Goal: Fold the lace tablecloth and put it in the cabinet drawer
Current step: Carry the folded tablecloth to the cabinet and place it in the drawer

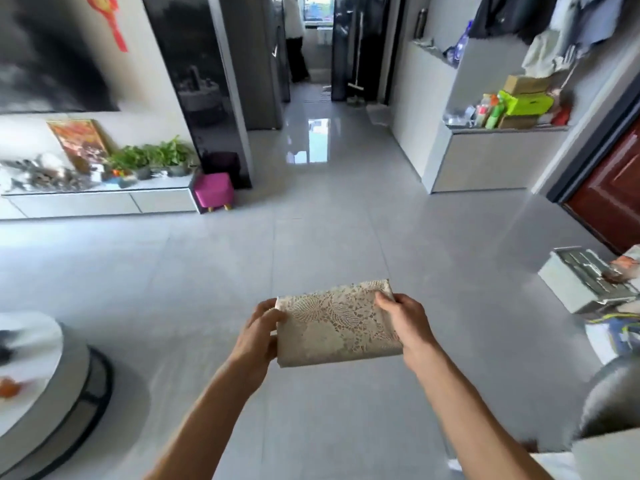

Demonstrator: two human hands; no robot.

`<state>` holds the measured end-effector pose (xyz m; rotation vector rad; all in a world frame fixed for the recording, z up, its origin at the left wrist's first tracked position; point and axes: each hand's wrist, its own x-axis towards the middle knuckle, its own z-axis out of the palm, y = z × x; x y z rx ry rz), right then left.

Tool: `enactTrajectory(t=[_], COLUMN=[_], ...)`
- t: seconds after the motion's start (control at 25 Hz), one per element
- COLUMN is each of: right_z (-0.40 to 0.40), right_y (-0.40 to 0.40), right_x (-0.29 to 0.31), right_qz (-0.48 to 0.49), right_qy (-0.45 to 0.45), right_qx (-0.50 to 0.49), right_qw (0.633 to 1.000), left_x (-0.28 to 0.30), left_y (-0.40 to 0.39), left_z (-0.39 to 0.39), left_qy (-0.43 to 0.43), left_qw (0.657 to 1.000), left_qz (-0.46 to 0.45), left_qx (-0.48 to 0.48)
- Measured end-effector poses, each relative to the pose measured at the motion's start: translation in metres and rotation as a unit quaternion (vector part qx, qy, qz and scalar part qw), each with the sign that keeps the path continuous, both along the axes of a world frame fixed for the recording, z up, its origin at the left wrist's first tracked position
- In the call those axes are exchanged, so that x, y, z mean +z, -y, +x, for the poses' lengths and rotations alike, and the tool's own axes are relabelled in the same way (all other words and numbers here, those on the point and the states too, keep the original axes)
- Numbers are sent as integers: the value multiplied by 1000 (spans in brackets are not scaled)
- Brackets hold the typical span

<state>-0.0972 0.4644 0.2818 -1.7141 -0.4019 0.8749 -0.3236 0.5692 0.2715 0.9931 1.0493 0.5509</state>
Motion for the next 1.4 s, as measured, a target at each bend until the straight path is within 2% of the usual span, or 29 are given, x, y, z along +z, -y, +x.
enactTrajectory(t=[0.08, 0.28, 0.52, 0.64, 0.96, 1.2, 1.4], right_z=[-51, -154, -224, -238, -273, -314, -349], right_y=[-60, -194, -341, -432, -671, -856, -1010], right_x=[4, 7, -38, -67, -53, -84, -96], right_qz=[-1, -15, -40, -44, -66, -85, -86], right_qy=[5, 8, 5, -7, -12, -13, -10], right_qx=[37, 94, 150, 143, 173, 177, 141], right_qw=[999, 995, 988, 989, 983, 980, 986], left_x=[8, 12, -21, -37, -36, -67, -82], left_y=[-34, -121, -237, -325, -564, -750, -916], left_z=[-48, -156, -218, -230, -263, -302, -338], left_qy=[-19, 19, -17, -30, -43, -39, -44], left_qw=[998, 985, 971, 973, 973, 972, 975], left_qz=[34, 127, 149, 127, 100, 78, 66], left_qx=[43, 114, 185, 189, 203, 217, 207])
